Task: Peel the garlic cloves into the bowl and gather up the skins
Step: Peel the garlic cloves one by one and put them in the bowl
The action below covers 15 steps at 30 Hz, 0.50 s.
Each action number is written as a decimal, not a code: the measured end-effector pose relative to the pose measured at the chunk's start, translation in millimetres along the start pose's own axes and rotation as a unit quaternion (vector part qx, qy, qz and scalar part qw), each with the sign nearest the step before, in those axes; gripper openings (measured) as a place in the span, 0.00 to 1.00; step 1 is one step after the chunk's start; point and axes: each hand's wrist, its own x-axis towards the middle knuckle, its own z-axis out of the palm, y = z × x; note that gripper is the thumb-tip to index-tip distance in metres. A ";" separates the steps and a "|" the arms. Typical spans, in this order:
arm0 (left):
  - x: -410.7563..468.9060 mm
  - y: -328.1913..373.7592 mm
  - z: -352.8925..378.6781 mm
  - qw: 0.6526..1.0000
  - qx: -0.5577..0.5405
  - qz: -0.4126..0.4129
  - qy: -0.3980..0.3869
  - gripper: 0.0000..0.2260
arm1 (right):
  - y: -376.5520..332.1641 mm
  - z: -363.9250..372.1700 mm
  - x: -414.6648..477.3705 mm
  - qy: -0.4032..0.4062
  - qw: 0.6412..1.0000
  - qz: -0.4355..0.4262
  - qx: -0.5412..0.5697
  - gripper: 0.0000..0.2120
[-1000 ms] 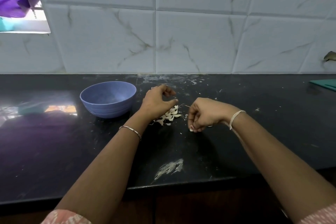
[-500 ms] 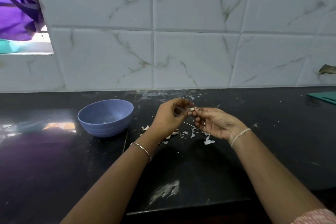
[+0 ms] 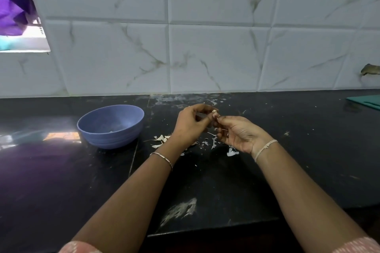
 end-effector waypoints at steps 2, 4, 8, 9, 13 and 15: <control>-0.3 -1.1 2.4 1.000 -0.015 -0.022 0.013 0.04 | 3.1 2.8 2.4 0.083 0.991 -0.057 -0.082 0.04; 0.0 -3.5 3.1 0.999 -0.018 -0.041 0.021 0.02 | 3.1 3.3 2.7 0.144 0.974 -0.123 -0.122 0.05; 1.6 -4.6 3.0 0.997 -0.018 -0.069 0.022 0.06 | 0.6 4.3 -3.1 0.132 0.972 -0.147 -0.128 0.09; 1.7 -4.4 3.1 0.997 -0.012 -0.069 0.020 0.06 | 0.7 4.5 -3.7 0.129 0.970 -0.148 -0.140 0.09; 2.0 -5.8 4.0 0.997 -0.003 -0.077 0.012 0.03 | 1.8 3.7 -2.6 0.135 0.966 -0.153 -0.159 0.06; 1.4 -5.3 3.7 0.996 -0.011 -0.087 0.001 0.04 | 1.5 3.1 -3.2 0.137 0.965 -0.153 -0.164 0.05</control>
